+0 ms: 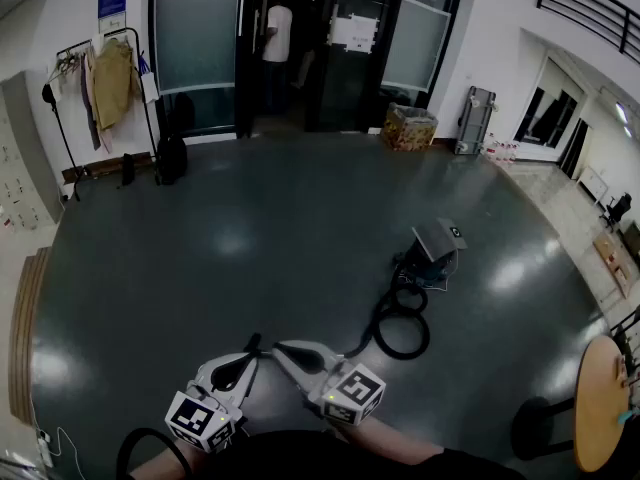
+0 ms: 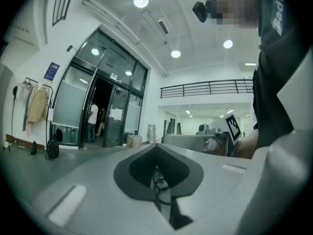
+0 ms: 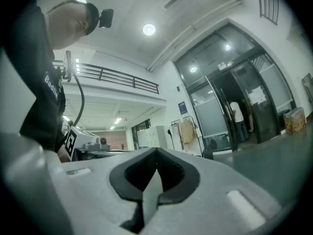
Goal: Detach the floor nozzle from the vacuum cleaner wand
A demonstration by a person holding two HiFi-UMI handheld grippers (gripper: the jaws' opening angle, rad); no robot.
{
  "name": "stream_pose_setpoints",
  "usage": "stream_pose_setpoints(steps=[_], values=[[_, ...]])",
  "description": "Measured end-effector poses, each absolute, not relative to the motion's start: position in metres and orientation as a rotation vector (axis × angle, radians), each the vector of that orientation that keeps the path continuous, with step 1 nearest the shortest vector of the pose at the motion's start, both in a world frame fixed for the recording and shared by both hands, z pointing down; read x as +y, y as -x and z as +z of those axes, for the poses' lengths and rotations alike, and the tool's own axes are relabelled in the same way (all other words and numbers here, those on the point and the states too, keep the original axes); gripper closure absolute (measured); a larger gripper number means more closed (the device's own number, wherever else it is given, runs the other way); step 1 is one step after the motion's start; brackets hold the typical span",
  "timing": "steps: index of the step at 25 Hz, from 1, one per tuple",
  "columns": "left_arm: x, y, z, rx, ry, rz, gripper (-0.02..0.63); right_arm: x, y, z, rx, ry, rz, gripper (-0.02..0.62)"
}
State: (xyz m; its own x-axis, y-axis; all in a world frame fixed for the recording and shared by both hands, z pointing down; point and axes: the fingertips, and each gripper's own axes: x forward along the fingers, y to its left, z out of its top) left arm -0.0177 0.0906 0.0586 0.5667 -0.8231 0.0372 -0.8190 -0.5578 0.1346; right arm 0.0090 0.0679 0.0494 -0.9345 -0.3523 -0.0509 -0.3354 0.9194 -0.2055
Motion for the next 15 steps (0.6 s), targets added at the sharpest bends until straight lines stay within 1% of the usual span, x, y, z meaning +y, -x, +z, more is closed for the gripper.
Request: stream_pose_setpoints(steps=[11, 15], values=[[0.095, 0.012, 0.053, -1.412, -2.657, -0.024, 0.604, 0.074, -0.012, 0.050, 3.003, 0.515, -0.296, 0.595], [0.096, -0.001, 0.063, -1.403, -2.644, -0.029, 0.604, 0.074, -0.025, 0.048, 2.982, 0.496, -0.281, 0.594]])
